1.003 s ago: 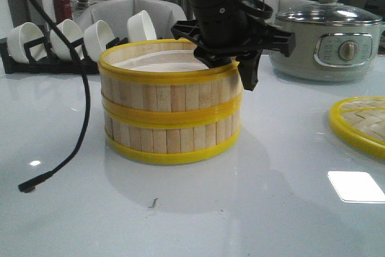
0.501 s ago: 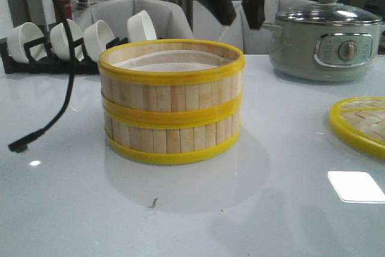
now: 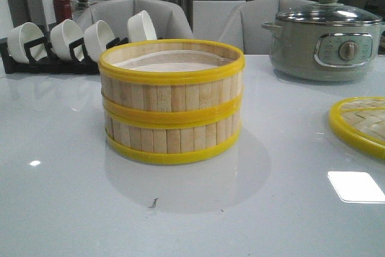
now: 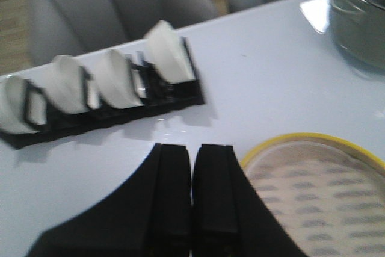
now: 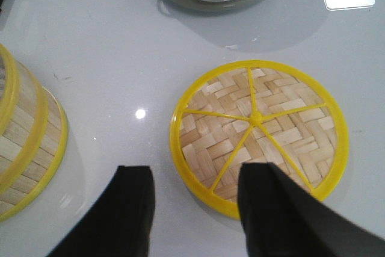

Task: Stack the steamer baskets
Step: 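Open the left gripper and raise it away from the stack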

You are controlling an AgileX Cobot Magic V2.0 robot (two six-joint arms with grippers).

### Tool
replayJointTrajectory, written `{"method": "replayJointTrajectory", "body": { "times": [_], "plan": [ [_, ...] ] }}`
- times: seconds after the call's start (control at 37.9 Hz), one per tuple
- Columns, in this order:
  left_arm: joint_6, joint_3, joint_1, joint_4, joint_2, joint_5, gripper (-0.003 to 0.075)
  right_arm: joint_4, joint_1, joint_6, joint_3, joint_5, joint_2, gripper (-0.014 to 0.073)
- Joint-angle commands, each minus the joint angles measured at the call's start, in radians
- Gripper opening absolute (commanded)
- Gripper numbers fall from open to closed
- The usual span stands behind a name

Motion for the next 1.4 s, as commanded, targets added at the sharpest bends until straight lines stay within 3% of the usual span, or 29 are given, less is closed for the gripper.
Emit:
{"method": "replayJointTrajectory", "body": {
  "times": [0.0,0.21,0.29,0.47,0.84,1.06,1.37],
  "plan": [
    [-0.013,0.004,0.121,0.017,-0.141,-0.035,0.0087,-0.004,0.002,-0.005,-0.038,-0.067,-0.012,0.0424],
    [-0.057,0.212,0.365,0.017,-0.387,-0.089,0.0087,-0.004,0.002,-0.005,-0.038,-0.068,-0.012,0.0424],
    [-0.090,0.329,0.397,0.017,-0.481,-0.134,0.0087,-0.003,0.002,-0.005,-0.038,-0.067,-0.012,0.0424],
    [-0.164,0.612,0.385,-0.004,-0.701,-0.272,0.0087,-0.002,0.047,-0.005,-0.038,-0.067,-0.012,0.0424],
    [-0.164,1.163,0.362,-0.045,-1.154,-0.368,0.0087,-0.002,0.098,-0.005,-0.038,-0.014,-0.012,0.0424],
    [-0.160,1.300,0.357,-0.057,-1.243,-0.375,0.0087,-0.002,0.098,-0.005,-0.038,-0.015,-0.012,0.0424],
    [-0.158,1.330,0.357,-0.002,-1.236,-0.511,0.0087,-0.002,0.098,-0.005,-0.038,-0.030,-0.012,0.0424]
  ]
}}
